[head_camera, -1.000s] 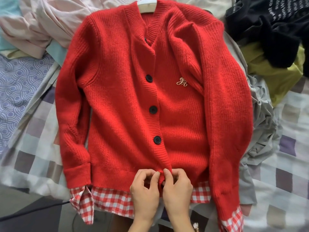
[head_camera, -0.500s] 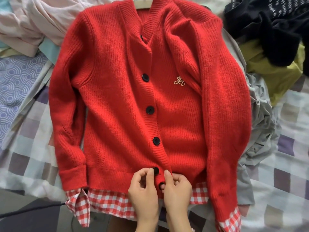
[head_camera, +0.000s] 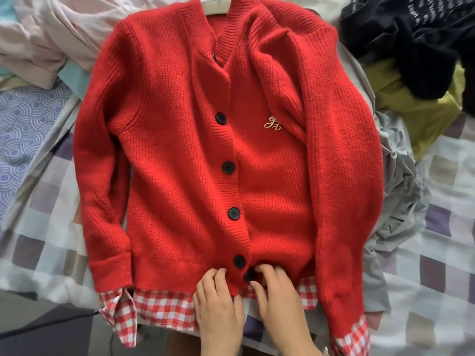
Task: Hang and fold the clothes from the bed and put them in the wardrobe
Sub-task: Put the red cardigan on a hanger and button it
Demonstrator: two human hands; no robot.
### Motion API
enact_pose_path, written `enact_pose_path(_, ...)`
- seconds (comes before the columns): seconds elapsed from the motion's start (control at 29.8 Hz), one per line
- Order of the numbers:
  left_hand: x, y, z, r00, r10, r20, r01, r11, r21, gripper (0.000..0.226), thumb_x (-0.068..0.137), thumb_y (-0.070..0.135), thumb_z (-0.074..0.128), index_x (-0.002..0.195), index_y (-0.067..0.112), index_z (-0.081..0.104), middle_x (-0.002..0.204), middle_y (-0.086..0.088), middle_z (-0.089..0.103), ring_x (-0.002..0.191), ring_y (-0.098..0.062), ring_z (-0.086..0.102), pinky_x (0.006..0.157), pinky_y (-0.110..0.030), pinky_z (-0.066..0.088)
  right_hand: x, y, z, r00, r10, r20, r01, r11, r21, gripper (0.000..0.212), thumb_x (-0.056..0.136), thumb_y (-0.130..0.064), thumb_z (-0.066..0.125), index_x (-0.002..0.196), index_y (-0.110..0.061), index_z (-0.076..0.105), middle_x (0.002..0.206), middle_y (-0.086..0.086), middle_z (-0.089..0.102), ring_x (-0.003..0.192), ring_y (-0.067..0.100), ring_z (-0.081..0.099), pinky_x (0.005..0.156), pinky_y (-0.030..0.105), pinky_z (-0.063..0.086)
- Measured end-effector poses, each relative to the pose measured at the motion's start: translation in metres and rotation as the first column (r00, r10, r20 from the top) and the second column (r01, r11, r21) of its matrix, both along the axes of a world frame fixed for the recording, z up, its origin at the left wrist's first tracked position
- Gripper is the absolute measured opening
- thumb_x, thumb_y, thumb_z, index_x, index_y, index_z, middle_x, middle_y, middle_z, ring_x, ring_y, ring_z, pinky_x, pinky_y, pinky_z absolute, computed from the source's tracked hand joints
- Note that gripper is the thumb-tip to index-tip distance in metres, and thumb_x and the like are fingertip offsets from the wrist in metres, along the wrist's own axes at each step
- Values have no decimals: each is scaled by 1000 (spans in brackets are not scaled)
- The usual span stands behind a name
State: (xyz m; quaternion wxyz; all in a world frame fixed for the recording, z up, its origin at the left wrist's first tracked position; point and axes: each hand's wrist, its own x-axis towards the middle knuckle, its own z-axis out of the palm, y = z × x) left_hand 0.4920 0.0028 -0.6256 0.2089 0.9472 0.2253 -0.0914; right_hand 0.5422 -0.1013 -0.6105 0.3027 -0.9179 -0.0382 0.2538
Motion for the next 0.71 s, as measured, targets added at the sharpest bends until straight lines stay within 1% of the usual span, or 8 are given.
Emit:
enact_pose_path(0.1, 1, 2, 4, 988, 17, 153, -15, 1000, -14, 22, 75, 21, 52, 96, 17, 51, 86, -6, 64, 80, -22, 59, 65, -33, 50, 4, 9, 0, 993, 106, 42, -102, 990, -100, 13, 75, -40, 45, 79, -28, 45, 70, -9, 52, 54, 8, 55, 41, 19, 42)
enact_pose_path(0.13, 1, 4, 5, 985, 13, 171, -8, 1000, -29, 20, 78, 24, 46, 94, 17, 55, 85, -4, 64, 82, -17, 54, 68, -29, 48, 4, 10, 1, 993, 120, 8, -119, 989, -88, 14, 77, -40, 45, 76, -26, 46, 70, -9, 51, 56, 8, 55, 43, 20, 43)
enact_pose_path(0.27, 8, 12, 7, 986, -38, 160, 50, 996, -74, 20, 80, 24, 51, 82, 13, 67, 79, 5, 61, 78, -7, 45, 65, -22, 42, 10, 9, 5, 987, -4, -161, 17, 996, 84, 10, 87, -20, 58, 79, -21, 53, 80, -8, 56, 75, 8, 54, 67, 22, 43)
enact_pose_path(0.34, 13, 10, 12, 988, 90, 123, -65, 979, -194, 8, 77, 7, 68, 74, 14, 65, 73, 10, 56, 72, -5, 48, 62, -14, 41, 13, 7, 10, 952, -170, -254, 214, 964, 157, 19, 85, -12, 63, 73, -23, 54, 71, -8, 60, 72, 8, 57, 64, 17, 43)
enact_pose_path(0.4, 13, 5, 20, 963, 270, 4, -255, 916, -308, 35, 72, -4, 73, 64, 26, 57, 67, 16, 53, 62, -5, 53, 62, -6, 38, 12, 5, 13, 883, -282, -374, 371, 909, 189, 19, 84, -10, 66, 71, -20, 57, 65, -2, 62, 62, 6, 58, 56, 15, 44)
enact_pose_path(0.47, 10, 3, 26, 933, 352, -73, -351, 853, -387, 47, 72, -3, 74, 58, 35, 49, 65, 13, 56, 69, -7, 58, 61, -2, 38, 8, 5, 14, 798, -347, -493, 488, 852, 189, 14, 82, -8, 68, 73, -15, 59, 62, 1, 61, 55, 8, 55, 54, 19, 45)
enact_pose_path(0.6, 13, 8, 31, 868, 440, -231, -491, 687, -535, 29, 79, 3, 70, 62, 25, 62, 65, -3, 66, 70, -1, 61, 59, -7, 43, 2, 6, 18, 591, -441, -676, 726, 655, 208, 8, 81, 2, 66, 80, -3, 60, 56, 2, 58, 49, 10, 52, 48, 20, 43)
enact_pose_path(0.71, 17, 7, 36, 811, 495, -313, -571, 550, -609, 21, 83, 4, 66, 69, 19, 67, 64, 6, 70, 61, 1, 62, 58, -8, 44, 3, 10, 23, 564, -444, -696, 753, 623, 213, 7, 81, 3, 66, 78, -2, 62, 56, 5, 62, 47, 6, 53, 47, 18, 43)
